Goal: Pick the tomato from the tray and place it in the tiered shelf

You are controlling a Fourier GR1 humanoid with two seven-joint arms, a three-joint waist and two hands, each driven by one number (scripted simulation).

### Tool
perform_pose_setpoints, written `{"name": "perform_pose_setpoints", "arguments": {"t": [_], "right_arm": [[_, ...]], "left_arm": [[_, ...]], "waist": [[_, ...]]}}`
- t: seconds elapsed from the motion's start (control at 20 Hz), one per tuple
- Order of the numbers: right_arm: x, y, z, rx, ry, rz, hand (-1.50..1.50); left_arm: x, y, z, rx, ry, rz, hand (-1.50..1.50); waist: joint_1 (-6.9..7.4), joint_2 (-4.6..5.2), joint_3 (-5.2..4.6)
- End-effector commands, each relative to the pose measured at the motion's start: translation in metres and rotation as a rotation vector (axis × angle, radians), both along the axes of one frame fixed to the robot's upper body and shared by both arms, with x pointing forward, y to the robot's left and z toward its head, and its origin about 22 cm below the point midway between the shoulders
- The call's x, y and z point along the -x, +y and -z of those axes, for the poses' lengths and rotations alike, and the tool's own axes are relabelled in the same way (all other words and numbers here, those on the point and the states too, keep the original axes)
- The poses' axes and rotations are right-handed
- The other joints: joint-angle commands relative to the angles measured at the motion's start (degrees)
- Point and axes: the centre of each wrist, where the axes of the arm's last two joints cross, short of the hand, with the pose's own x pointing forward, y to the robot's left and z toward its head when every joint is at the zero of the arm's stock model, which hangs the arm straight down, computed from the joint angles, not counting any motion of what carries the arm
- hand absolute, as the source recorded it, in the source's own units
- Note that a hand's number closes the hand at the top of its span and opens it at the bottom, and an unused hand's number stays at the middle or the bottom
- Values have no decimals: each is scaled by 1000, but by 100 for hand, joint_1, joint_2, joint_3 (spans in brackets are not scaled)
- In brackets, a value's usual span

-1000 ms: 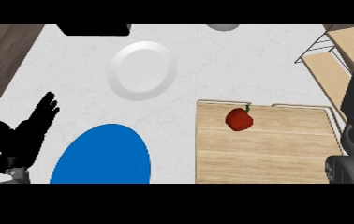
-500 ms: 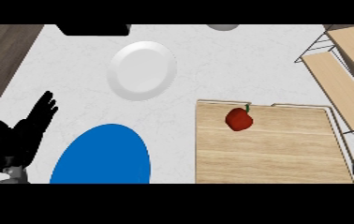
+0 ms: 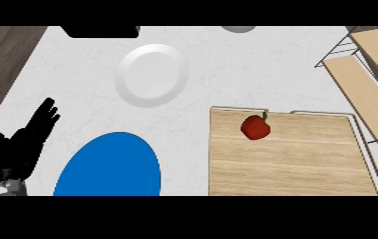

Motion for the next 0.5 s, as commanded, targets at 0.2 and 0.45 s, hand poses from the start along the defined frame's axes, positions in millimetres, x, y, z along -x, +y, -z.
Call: {"name": "perform_pose_setpoints", "arguments": {"t": [0.2, 0.45], "right_arm": [[19, -58, 22, -53, -122, 133, 150], [11, -65, 50, -91, 28, 114, -150]], "left_arm": [[-4, -6, -2, -6, -10, -18, 0], [-10, -8, 13, -8, 7, -1, 0]], "waist": [[-17, -1, 2], [-29, 3, -3]]}}
